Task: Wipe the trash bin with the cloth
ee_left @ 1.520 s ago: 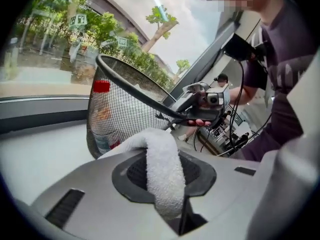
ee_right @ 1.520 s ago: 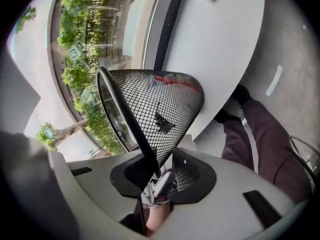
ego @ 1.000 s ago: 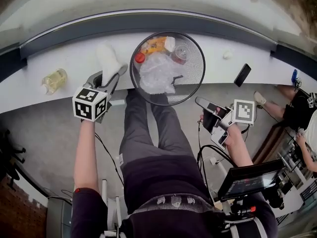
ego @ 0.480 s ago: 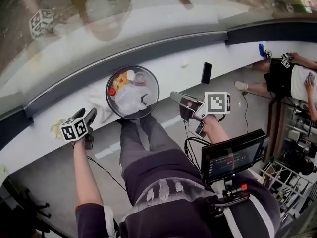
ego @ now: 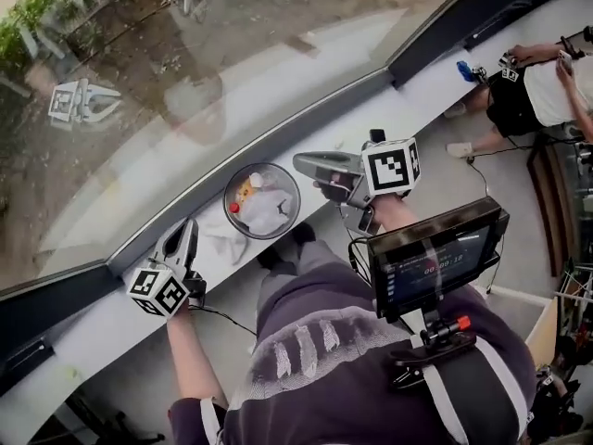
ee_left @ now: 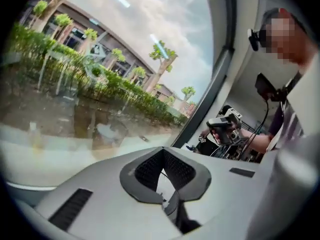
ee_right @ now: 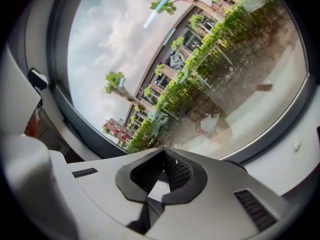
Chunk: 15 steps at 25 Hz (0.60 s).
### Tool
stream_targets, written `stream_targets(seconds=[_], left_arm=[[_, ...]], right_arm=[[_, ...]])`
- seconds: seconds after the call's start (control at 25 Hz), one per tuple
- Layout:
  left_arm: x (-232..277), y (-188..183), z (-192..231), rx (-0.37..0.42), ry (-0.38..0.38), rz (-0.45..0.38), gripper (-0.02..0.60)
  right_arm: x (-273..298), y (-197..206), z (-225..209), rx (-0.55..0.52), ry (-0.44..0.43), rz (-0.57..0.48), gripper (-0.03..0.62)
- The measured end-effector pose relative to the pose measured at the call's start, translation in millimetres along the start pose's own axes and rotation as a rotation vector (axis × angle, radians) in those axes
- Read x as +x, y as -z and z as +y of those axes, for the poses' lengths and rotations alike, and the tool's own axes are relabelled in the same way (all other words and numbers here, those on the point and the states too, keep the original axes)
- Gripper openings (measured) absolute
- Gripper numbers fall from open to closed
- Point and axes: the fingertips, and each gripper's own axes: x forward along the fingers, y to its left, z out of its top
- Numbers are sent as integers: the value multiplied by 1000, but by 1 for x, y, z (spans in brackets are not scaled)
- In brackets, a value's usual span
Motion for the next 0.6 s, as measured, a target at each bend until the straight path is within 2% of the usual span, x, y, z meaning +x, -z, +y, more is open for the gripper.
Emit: stream_targets(seconds=[0.12,0.28,0.48,0.6], left_arm=[[-4,-37,-38,114,42,-39,-5],[-13,-69,-79,201,111,-57,-5],[-14,-95,-104,259,154,-106,-5],[-7,-104,-159,306,190,-118,-5]], right_arm=[[-19,-11,39,-89,-70,-73,0],[-50,-24,80,-109,-209,-202,0],[-54,-28,84,-203,-196,-204,0],[-85,-26,102,-282,-202,-194,0]])
